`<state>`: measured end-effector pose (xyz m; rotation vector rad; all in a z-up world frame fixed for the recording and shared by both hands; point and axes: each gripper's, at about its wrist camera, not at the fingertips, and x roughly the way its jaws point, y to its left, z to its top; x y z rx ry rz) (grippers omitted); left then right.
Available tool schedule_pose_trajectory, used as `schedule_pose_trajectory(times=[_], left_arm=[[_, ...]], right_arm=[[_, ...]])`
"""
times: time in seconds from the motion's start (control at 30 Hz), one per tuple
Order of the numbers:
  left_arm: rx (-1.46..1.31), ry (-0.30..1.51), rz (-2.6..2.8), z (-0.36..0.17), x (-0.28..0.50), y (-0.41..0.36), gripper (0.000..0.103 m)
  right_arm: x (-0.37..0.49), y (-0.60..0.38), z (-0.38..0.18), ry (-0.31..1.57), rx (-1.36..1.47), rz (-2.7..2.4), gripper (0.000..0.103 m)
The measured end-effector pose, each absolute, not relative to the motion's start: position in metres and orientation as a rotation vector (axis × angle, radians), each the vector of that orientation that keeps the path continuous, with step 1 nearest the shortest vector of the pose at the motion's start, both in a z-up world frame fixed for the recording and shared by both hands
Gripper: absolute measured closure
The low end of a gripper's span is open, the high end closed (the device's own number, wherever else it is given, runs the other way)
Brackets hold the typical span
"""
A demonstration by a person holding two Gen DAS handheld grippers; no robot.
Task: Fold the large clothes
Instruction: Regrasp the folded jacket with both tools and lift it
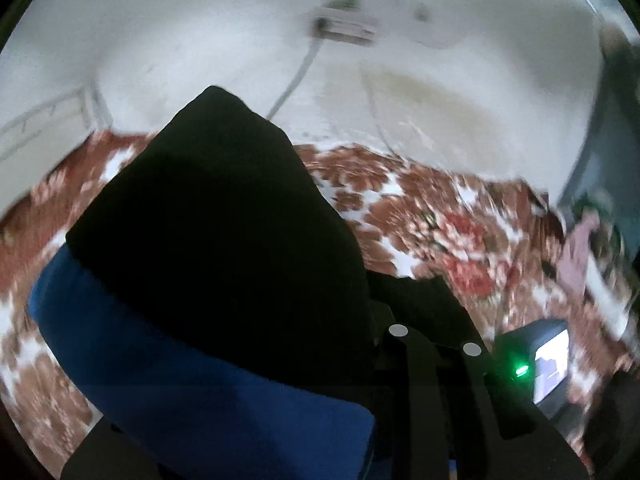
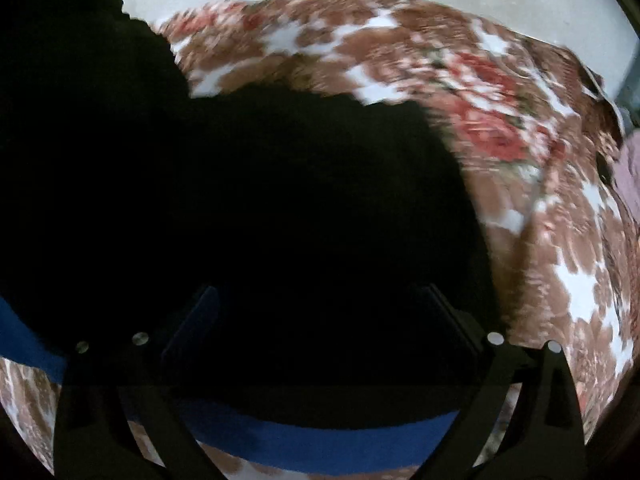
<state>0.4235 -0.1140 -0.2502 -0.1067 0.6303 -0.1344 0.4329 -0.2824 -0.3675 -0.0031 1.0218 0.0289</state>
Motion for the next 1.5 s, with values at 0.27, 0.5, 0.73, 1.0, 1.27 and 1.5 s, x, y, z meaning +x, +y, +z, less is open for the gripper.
schedule_pose_trajectory(times=[0.27, 0.5, 0.73, 1.0, 1.27, 1.5], left_arm=[[0.216, 0.659, -0.187, -0.283, 0.418, -0.238, 0.079], [0.801, 0.696, -0.213, -0.406, 0.382, -0.355, 0.079], [0.96, 0.636, -0.205, -0.432, 0.367, -0.363, 0.078], [1.008, 0.61, -0.209, -0.435, 0.359, -0.363, 0.078], [1.019, 0.592, -0.209, -0.438, 0.357, -0.367, 0.078], [1.122, 0.487, -0.151, -0.438, 0.346, -0.366, 0.046]], right_arm=[[0.415, -0.429, -0.335, 1.061, 0.141, -0.038, 0.005], [0.419, -0.534, -0.316, 1.063, 0.316, -0.098, 0.005], [0.444, -0.541, -0.321, 1.135, 0.691, 0.249, 0.005], [0.492, -0.444, -0.334, 1.364, 0.654, 0.552, 0.005], [0.513, -0.407, -0.376, 1.528, 0.513, 0.539, 0.005], [0.521, -0.4, -0.396, 1.597, 0.416, 0.49, 0.081]])
